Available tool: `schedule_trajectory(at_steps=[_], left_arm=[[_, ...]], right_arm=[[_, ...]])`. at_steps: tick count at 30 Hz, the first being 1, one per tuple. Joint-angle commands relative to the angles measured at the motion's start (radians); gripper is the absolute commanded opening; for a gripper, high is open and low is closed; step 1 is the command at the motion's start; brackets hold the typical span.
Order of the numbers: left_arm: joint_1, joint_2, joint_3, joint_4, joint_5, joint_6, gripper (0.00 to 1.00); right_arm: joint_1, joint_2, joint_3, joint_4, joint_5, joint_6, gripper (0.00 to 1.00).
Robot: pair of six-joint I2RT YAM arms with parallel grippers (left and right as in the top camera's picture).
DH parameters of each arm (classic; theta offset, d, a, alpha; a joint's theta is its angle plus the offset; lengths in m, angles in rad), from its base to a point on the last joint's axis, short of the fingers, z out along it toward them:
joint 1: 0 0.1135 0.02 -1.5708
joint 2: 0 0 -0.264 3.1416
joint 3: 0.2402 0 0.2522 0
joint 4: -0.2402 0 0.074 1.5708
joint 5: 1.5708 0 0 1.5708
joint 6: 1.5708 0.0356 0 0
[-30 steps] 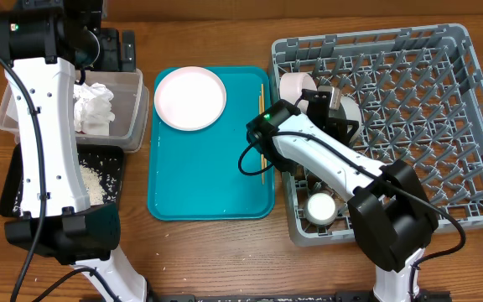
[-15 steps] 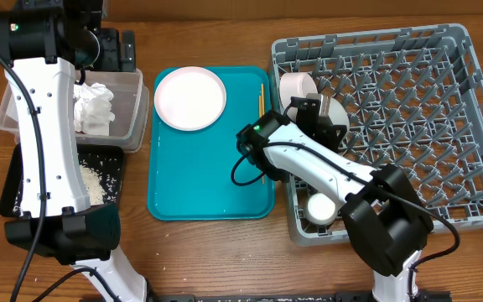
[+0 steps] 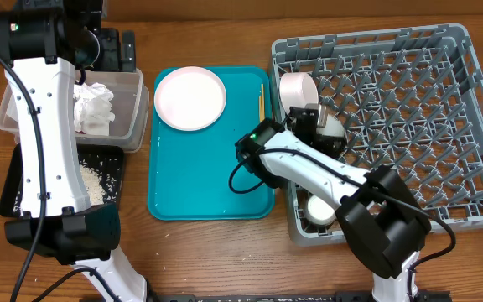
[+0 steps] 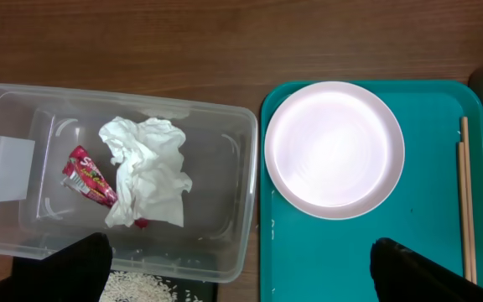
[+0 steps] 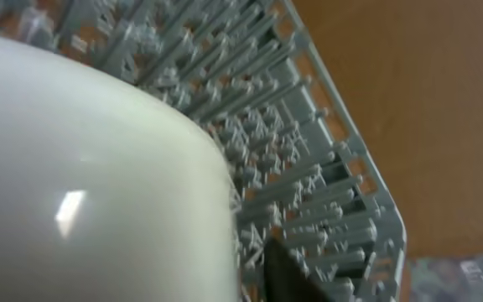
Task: Sort waste into correct bins and load items into the dishwasher
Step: 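Return the right gripper to the tray and grasp the pink plate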
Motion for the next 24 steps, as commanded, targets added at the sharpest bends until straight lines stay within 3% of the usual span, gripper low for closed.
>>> schedule_trajectory(at_steps=[1,3,7,10,13,24], left_arm=[[-0.006,0.009,0.018,0.003,-0.009,-0.012,1.00],[-0.006,0.009,0.018,0.003,-0.009,-0.012,1.00],[-0.006,0.009,0.018,0.003,-0.009,-0.012,1.00],[-0.006,0.009,0.018,0.003,-0.009,-0.012,1.00],[-0.006,0.009,0.018,0.003,-0.009,-0.012,1.00],[-0.006,0.009,0.018,0.003,-0.009,-0.012,1.00]], right_arm=[[0.029,-0.005,-0.005,-0.010,-0.069,0.008,0.35],[0.043,-0.005,-0.005,-0.020,-0.082,0.008,0.47],[0.061,-0.005,-0.003,-0.032,-0.086,0.037,0.83],[0.064,-0.012,0.019,-0.048,-0.095,0.076,0.98],[0.064,-0.031,0.053,-0.048,-0.117,0.069,1.00],[0.064,-0.071,0.246,-0.005,-0.227,-0.162,1.00]])
